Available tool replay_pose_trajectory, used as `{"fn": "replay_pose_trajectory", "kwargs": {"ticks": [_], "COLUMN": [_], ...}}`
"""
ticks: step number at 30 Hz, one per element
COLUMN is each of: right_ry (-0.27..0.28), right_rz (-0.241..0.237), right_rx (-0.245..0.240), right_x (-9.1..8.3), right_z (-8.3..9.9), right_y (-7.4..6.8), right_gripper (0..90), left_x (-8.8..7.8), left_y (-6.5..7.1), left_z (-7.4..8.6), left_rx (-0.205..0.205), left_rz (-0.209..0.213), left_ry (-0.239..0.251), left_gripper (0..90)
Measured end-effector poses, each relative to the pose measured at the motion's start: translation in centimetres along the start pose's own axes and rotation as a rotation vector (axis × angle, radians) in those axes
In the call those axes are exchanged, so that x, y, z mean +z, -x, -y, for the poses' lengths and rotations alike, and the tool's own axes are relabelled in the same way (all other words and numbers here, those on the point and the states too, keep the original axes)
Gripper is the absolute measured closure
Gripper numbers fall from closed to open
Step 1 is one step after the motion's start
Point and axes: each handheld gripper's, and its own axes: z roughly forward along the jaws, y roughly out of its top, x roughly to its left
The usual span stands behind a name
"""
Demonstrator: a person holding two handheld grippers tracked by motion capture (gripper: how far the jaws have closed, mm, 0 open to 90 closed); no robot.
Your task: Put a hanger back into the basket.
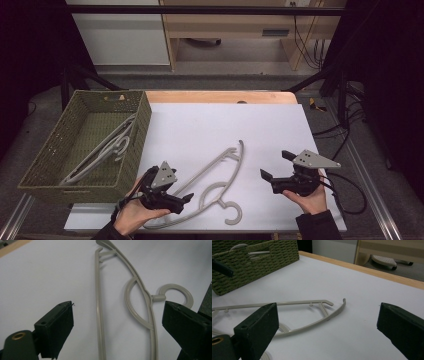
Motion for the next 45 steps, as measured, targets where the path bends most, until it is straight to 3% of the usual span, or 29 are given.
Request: {"fn": "replay_pose_trajectory", "kwargs": {"ticks": [8,11,13,18,22,25,39,45], "right_ry": [-0.001,-0.001,0.001,-0.002,-0.003,-0.003,-0.008,-0.006], "right_rz": [-0.003,-0.006,-0.003,-0.006,-0.009,-0.009,-0.012,-0.013], "right_rx": [-0.002,-0.004,-0.003,-0.003,-0.003,-0.003,-0.001,-0.002], "right_x": [-0.1,-0.2,-0.3,-0.2,-0.2,-0.2,-0.1,-0.1], "right_z": [0.1,0.1,0.1,0.1,0.1,0.1,0.1,0.1], "right_y": [-0.1,-0.1,-0.1,-0.2,-0.2,-0.2,-0.3,-0.3], "right_gripper": [4.2,4.3,4.3,4.3,4.3,4.3,4.3,4.4], "left_x": [1.6,2.4,2.8,3.2,3.4,3.5,5.2,5.7], "left_y": [1.4,2.1,2.4,3.1,3.5,3.8,4.5,4.7], "left_z": [0.5,0.8,1.0,1.2,1.2,1.1,1.8,2.1], "left_rx": [0.032,0.064,0.081,0.1,0.081,0.109,0.098,0.09], "left_rz": [-0.005,-0.003,0.02,0.045,0.077,0.062,0.085,0.097], "left_ry": [-0.041,-0.074,-0.069,-0.083,-0.129,-0.168,-0.262,-0.279], "left_gripper": [22.0,23.9,29.1,29.1,33.0,35.4,54.0,59.6]}}
